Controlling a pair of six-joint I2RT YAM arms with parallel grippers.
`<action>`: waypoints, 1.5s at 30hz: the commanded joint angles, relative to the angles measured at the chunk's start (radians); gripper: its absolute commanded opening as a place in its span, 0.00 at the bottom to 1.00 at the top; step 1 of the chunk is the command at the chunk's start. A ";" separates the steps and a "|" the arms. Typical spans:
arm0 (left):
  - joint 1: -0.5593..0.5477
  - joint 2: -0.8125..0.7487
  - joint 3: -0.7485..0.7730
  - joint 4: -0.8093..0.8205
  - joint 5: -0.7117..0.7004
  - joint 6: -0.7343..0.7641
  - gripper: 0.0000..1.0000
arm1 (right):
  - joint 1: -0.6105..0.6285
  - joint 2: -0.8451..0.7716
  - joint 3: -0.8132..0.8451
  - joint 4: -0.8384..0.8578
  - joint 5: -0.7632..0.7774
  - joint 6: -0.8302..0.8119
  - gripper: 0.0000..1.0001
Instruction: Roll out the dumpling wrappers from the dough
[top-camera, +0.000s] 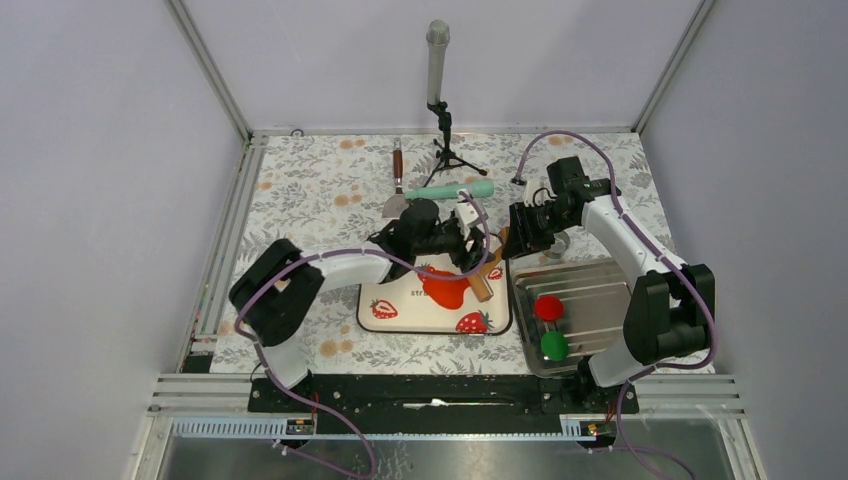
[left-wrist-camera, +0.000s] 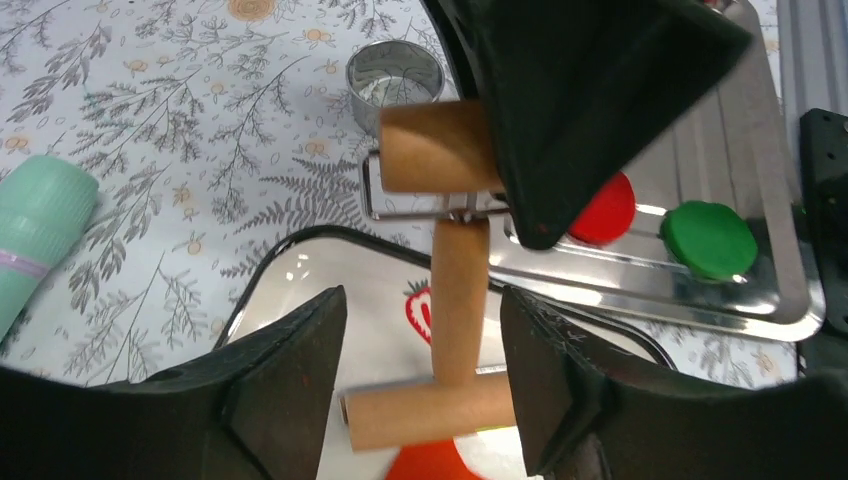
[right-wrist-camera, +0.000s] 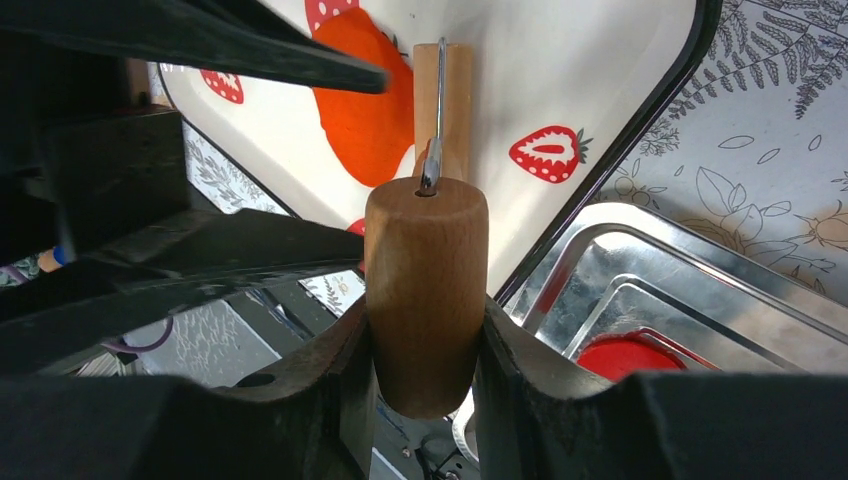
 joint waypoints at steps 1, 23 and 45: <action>-0.016 0.092 0.098 0.083 0.008 -0.006 0.62 | -0.006 -0.031 -0.004 0.021 -0.047 0.029 0.00; -0.056 0.182 0.031 0.110 -0.013 0.087 0.23 | -0.021 0.018 0.028 0.022 -0.050 0.075 0.00; -0.067 0.120 0.107 0.023 0.049 0.095 0.00 | -0.032 0.068 -0.003 0.057 -0.085 0.200 0.60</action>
